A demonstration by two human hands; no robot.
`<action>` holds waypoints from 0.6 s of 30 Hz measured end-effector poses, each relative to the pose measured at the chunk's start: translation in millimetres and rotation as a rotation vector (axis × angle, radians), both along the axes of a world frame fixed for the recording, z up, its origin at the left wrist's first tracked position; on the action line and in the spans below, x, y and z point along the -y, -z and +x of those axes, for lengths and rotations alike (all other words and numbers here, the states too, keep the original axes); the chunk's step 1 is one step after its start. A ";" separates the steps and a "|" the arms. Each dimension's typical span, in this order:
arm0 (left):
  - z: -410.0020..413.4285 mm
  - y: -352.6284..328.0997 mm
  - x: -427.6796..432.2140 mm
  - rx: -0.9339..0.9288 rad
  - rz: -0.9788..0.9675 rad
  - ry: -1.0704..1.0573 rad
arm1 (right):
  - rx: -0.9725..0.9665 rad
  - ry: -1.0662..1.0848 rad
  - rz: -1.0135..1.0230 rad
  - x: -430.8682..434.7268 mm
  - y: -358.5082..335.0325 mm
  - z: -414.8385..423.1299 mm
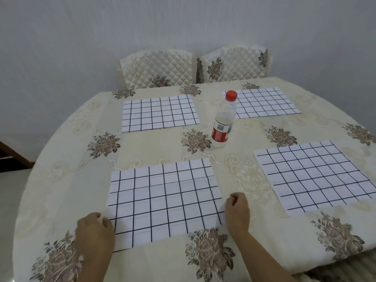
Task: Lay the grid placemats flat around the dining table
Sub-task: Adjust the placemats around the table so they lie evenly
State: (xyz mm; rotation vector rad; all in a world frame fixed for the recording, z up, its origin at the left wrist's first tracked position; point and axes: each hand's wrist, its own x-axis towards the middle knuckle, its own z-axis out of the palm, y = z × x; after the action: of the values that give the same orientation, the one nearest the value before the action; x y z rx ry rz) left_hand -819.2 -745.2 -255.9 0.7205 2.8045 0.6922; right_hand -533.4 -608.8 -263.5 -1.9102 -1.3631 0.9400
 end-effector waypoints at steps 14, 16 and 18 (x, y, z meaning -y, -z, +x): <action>68.8 34.1 -94.3 -0.122 -0.169 0.702 | 0.602 -0.952 0.345 2.5 30.3 -104.8; 58.5 42.4 -88.3 -0.096 -0.260 0.659 | 0.658 -0.948 0.340 -6.7 41.2 -91.5; 41.5 45.5 -81.5 -0.083 -0.337 0.591 | 0.717 -0.863 0.400 -22.3 46.9 -76.9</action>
State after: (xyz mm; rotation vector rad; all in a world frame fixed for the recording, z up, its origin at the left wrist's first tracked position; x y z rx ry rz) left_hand -777.6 -663.7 -301.4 1.4256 2.4642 0.0853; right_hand -610.3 -586.5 -310.4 -1.3564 -2.6717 0.2288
